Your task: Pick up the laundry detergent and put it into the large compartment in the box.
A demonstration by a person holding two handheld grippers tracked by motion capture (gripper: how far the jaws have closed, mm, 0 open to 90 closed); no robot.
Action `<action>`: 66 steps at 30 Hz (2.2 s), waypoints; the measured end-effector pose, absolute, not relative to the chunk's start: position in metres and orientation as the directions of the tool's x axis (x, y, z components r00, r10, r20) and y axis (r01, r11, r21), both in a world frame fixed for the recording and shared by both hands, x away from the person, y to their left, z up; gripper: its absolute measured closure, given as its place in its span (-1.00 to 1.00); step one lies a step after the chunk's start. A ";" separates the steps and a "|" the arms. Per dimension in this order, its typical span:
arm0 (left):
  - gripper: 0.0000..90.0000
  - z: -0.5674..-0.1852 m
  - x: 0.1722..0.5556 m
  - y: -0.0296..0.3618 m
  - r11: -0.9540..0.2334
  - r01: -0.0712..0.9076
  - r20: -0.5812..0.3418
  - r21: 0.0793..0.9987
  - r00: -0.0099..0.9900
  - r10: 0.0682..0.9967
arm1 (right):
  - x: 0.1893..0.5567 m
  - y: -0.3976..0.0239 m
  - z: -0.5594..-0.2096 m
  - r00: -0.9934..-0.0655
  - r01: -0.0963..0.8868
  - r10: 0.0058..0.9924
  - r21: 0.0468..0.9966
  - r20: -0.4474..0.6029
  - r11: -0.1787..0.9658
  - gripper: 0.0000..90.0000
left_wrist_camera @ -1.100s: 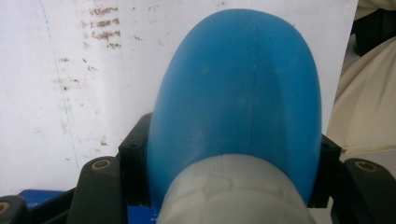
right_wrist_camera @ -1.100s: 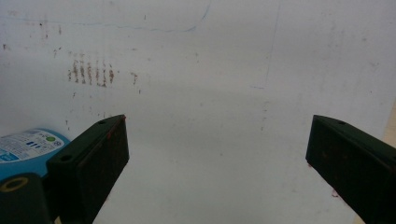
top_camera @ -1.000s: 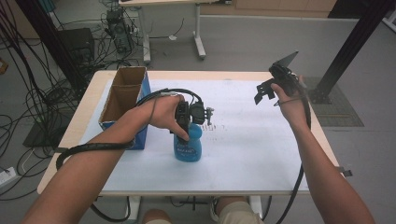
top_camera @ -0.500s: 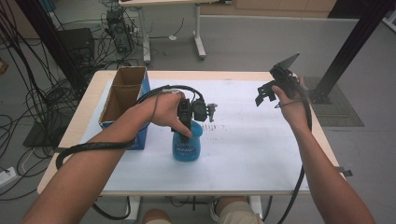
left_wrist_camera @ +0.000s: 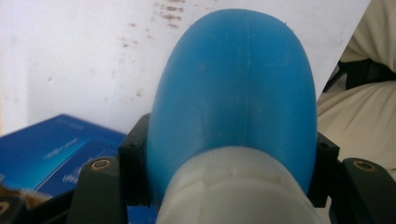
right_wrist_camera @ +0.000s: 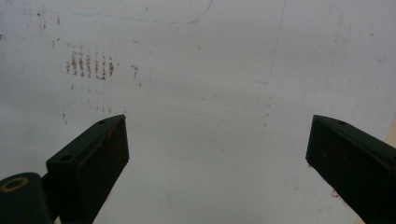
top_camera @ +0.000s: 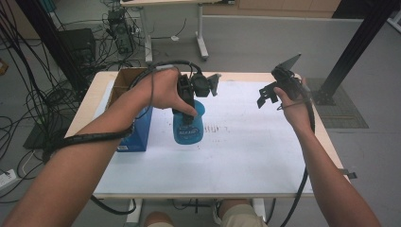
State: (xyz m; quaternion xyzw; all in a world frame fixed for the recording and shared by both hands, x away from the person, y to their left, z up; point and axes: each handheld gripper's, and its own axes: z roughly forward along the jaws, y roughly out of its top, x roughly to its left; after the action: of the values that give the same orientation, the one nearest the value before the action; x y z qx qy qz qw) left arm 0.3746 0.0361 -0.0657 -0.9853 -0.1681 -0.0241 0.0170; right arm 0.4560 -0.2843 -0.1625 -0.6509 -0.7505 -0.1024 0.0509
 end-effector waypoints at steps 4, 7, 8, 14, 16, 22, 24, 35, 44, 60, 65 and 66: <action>-0.17 -0.038 0.383 0.048 -0.902 0.432 0.062 -0.014 0.901 0.430 | 0.456 -0.281 -0.162 -0.155 0.987 0.966 0.084 0.208 0.140 -0.87; -0.17 -0.013 0.386 0.058 -0.858 0.513 0.081 0.010 0.855 0.512 | 0.456 -0.280 -0.162 -0.158 0.986 0.965 0.084 0.208 0.143 -0.87; -0.17 -0.004 0.386 0.061 -0.844 0.536 0.092 0.018 0.840 0.535 | 0.456 -0.279 -0.161 -0.158 0.986 0.965 0.085 0.208 0.143 -0.87; -0.17 0.042 0.395 0.079 -0.740 0.670 0.116 0.048 0.733 0.671 | 0.457 -0.277 -0.159 -0.168 0.985 0.963 0.084 0.210 0.153 -0.87; -0.17 0.048 0.396 0.082 -0.722 0.689 0.118 0.056 0.714 0.690 | 0.457 -0.277 -0.159 -0.170 0.984 0.962 0.085 0.212 0.156 -0.87; -0.17 0.080 0.407 0.108 -0.567 0.819 0.138 0.086 0.554 0.821 | 0.456 -0.277 -0.156 -0.173 0.984 0.961 0.090 0.216 0.157 -0.87; -0.17 0.084 0.409 0.113 -0.541 0.836 0.136 0.086 0.529 0.838 | 0.456 -0.278 -0.155 -0.170 0.984 0.962 0.091 0.215 0.154 -0.87; -0.17 0.107 0.420 0.175 -0.221 0.965 0.062 0.140 0.214 0.975 | 0.458 -0.276 -0.157 -0.176 0.983 0.960 0.090 0.219 0.160 -0.87; -0.17 0.108 0.416 0.212 -0.051 0.987 0.046 0.151 0.045 0.998 | 0.460 -0.280 -0.162 -0.178 0.983 0.958 0.086 0.226 0.163 -0.87; -0.17 0.087 0.416 0.233 0.015 0.988 0.037 0.155 -0.021 0.999 | 0.462 -0.276 -0.164 -0.177 0.983 0.959 0.077 0.220 0.164 -0.87; -0.17 0.080 0.417 0.234 0.030 0.987 0.035 0.159 -0.036 0.999 | 0.461 -0.279 -0.165 -0.179 0.983 0.959 0.081 0.221 0.164 -0.87; -0.17 0.078 0.418 0.234 0.033 0.987 0.036 0.160 -0.039 0.999 | 0.461 -0.279 -0.166 -0.174 0.984 0.959 0.083 0.222 0.160 -0.87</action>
State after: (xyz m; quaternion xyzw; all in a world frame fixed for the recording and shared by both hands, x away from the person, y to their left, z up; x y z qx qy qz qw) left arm 0.4179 0.2344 0.0778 -0.6919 -0.7173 -0.0702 -0.0427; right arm 0.4611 -0.2793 -0.1658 -0.6398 -0.7592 -0.1041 0.0585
